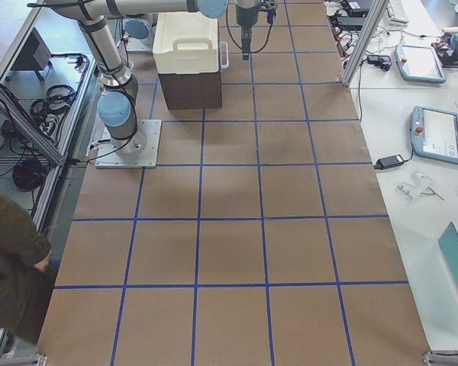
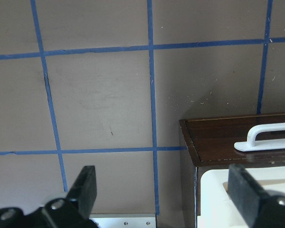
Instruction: Put scissors in drawer and close it
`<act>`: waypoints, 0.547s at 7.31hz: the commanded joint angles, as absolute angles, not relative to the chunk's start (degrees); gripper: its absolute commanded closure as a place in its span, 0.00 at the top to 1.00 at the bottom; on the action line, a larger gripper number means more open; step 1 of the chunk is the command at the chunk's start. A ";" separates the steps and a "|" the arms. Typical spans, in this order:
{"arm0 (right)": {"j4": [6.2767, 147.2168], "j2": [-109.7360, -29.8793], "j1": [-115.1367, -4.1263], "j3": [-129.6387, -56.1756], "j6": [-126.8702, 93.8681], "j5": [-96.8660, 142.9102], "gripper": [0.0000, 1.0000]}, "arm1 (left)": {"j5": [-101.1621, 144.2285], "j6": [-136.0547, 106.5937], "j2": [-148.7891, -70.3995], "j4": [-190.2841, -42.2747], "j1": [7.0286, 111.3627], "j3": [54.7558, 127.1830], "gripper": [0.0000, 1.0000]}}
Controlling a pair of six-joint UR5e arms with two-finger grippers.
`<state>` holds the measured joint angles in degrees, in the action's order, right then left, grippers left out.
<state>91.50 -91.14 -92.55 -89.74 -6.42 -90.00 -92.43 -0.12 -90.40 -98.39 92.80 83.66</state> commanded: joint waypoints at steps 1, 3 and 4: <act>91.49 -91.14 -92.55 -89.74 -6.24 -90.00 1.00 | -92.11 3.40 -90.09 -95.90 92.46 83.67 1.00; 91.49 -91.14 -92.55 -89.74 -6.24 -90.09 1.00 | -88.89 3.17 -90.70 -92.93 92.55 84.02 1.00; 91.49 -91.14 -92.55 -89.74 -6.24 -90.09 1.00 | -87.55 2.73 -90.79 -91.60 92.64 84.37 1.00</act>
<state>91.49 -91.14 -92.55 -89.74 -6.25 -90.08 -89.67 3.03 -90.57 -93.66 92.57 84.03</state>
